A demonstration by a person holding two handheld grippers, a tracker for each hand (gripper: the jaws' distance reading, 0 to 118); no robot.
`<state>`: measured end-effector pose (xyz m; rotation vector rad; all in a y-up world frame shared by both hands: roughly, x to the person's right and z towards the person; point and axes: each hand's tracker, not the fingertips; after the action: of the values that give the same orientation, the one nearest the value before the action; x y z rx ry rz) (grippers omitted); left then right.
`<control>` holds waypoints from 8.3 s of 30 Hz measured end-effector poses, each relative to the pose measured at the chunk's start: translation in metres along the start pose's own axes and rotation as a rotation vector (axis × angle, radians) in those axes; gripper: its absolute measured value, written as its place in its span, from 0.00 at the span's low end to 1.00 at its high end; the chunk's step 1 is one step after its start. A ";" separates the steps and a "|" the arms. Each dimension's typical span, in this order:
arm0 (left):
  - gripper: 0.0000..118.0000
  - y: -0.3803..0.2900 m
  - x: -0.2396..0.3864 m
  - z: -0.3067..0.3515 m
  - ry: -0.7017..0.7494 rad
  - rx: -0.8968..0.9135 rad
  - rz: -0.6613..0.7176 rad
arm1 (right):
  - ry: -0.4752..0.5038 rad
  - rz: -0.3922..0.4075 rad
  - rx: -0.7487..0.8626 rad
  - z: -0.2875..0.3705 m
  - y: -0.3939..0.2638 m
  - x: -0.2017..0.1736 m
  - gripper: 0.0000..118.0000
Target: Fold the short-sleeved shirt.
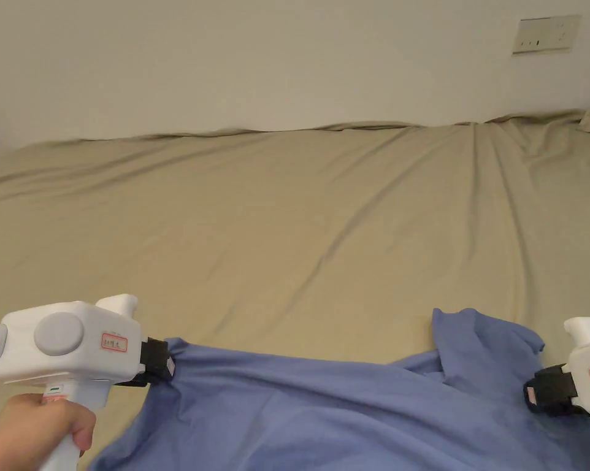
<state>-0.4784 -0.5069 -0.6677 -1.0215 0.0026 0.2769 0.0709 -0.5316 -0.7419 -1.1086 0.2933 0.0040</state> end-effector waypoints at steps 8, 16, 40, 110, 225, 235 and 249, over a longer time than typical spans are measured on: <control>0.05 0.001 0.005 0.022 -0.021 0.056 -0.005 | 0.008 0.103 0.188 0.067 -0.006 -0.030 0.03; 0.05 0.027 0.026 0.117 -0.078 0.299 -0.040 | 0.181 0.036 0.484 0.162 0.032 -0.039 0.03; 0.05 0.206 0.073 0.383 0.132 0.917 -0.125 | 0.120 0.167 1.030 0.383 0.261 -0.107 0.03; 0.50 -0.447 0.017 0.278 0.177 0.334 0.122 | 0.073 -0.054 0.336 0.269 -0.387 -0.079 0.61; 0.04 -0.282 -0.051 0.147 0.107 0.164 0.184 | -0.040 0.051 0.133 0.106 -0.258 -0.048 0.81; 0.04 -0.283 -0.061 0.155 0.045 0.170 0.232 | 0.208 -0.290 0.196 0.132 -0.258 -0.021 0.10; 0.04 -0.304 -0.068 0.217 -0.008 0.241 0.238 | 0.233 -0.125 0.248 0.215 -0.260 -0.037 0.10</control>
<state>-0.5020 -0.4883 -0.2892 -0.7799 0.1474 0.4855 0.1240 -0.4541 -0.4160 -0.8788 0.4203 -0.2672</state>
